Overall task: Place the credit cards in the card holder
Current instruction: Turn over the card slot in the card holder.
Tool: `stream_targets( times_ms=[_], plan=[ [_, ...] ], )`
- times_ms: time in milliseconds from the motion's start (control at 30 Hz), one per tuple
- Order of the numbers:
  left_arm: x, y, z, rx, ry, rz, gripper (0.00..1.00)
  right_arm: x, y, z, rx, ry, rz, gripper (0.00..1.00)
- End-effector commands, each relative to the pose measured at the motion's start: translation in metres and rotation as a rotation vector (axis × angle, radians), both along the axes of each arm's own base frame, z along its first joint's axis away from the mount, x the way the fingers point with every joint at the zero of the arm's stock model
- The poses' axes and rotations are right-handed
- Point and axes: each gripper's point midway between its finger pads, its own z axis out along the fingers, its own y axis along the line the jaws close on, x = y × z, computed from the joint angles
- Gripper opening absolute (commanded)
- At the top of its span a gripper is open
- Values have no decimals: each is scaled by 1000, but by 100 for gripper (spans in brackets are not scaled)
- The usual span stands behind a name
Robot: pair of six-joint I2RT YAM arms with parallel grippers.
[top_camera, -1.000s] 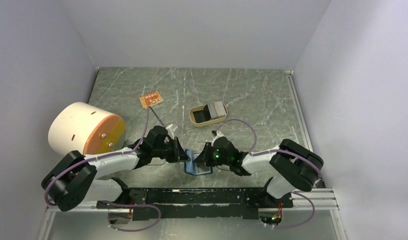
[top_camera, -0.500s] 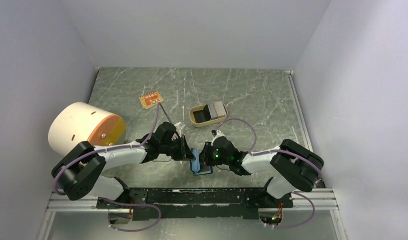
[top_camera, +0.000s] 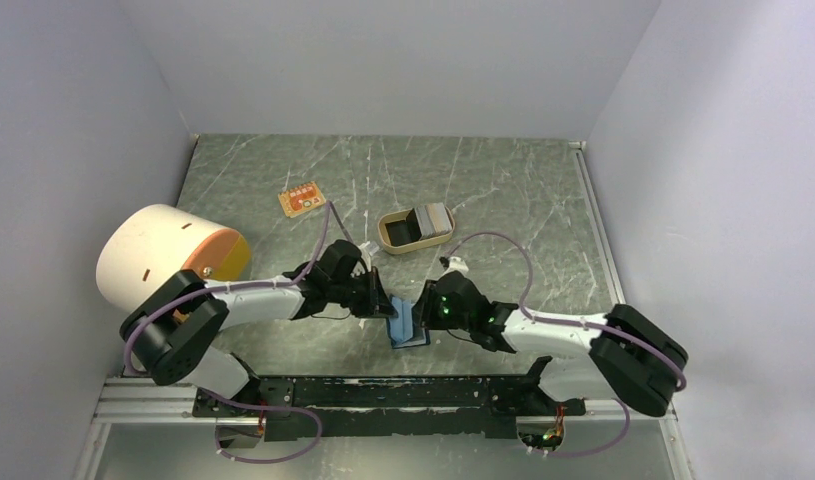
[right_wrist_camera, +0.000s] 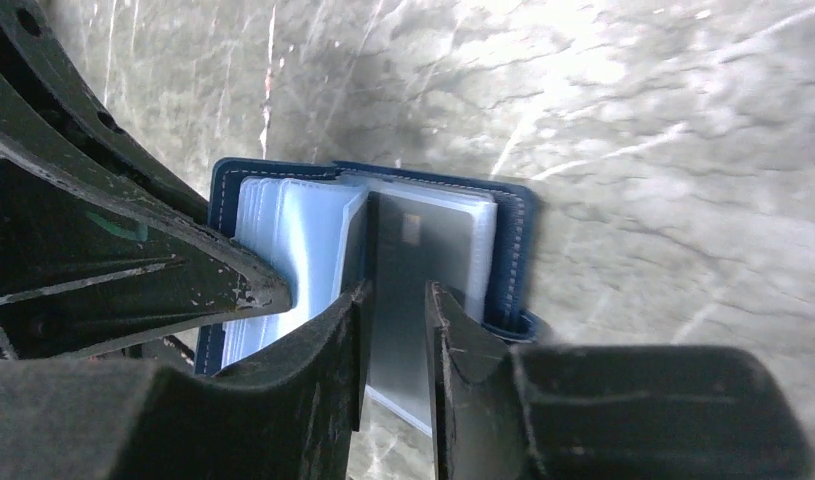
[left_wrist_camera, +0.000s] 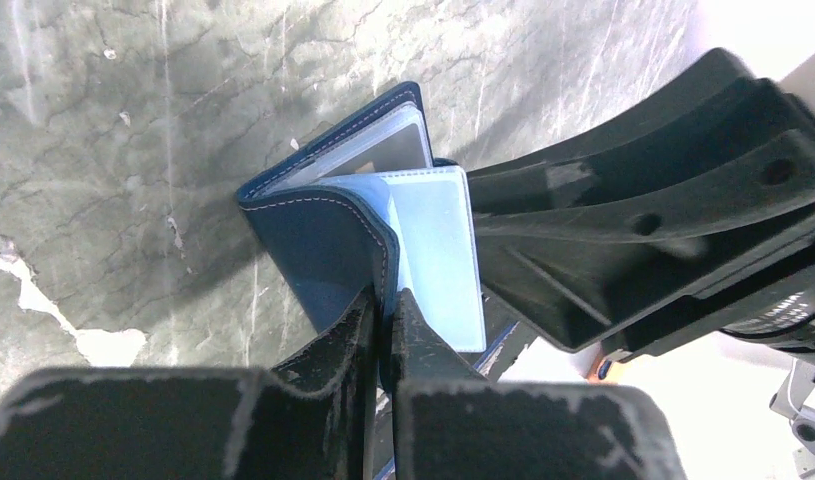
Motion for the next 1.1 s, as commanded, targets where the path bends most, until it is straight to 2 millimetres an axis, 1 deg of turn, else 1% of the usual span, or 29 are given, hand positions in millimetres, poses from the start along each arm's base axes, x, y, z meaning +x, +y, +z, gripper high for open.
stream_targets(
  times_ms=[0,133,300,400,567,667,800,1000,1033,1067],
  plan=[
    [-3,16,-32,133,15,5,9,4,-34,-3,-117,-25,-65,31],
    [-4,15,-31,127,26,6,9,9,-43,12,-139,-62,-88,33],
    [-4,17,-18,111,0,15,9,15,-44,35,-126,-111,-95,38],
    [-5,17,-14,95,-6,17,11,24,-44,49,-140,-148,-106,42],
    [-8,22,-15,103,0,16,17,44,-45,70,-184,-205,-117,48],
    [-9,27,-14,100,-2,30,19,61,-46,83,-229,-247,-124,53],
    [-8,33,-12,103,-10,48,23,91,-49,99,-305,-281,-137,59],
    [-9,35,-14,91,-6,47,25,136,-56,106,-461,-318,-173,67],
    [-10,34,-13,88,-6,44,25,145,-54,111,-475,-327,-181,68],
    [-10,34,-13,88,-8,42,25,152,-54,108,-502,-324,-182,68]
  ],
)
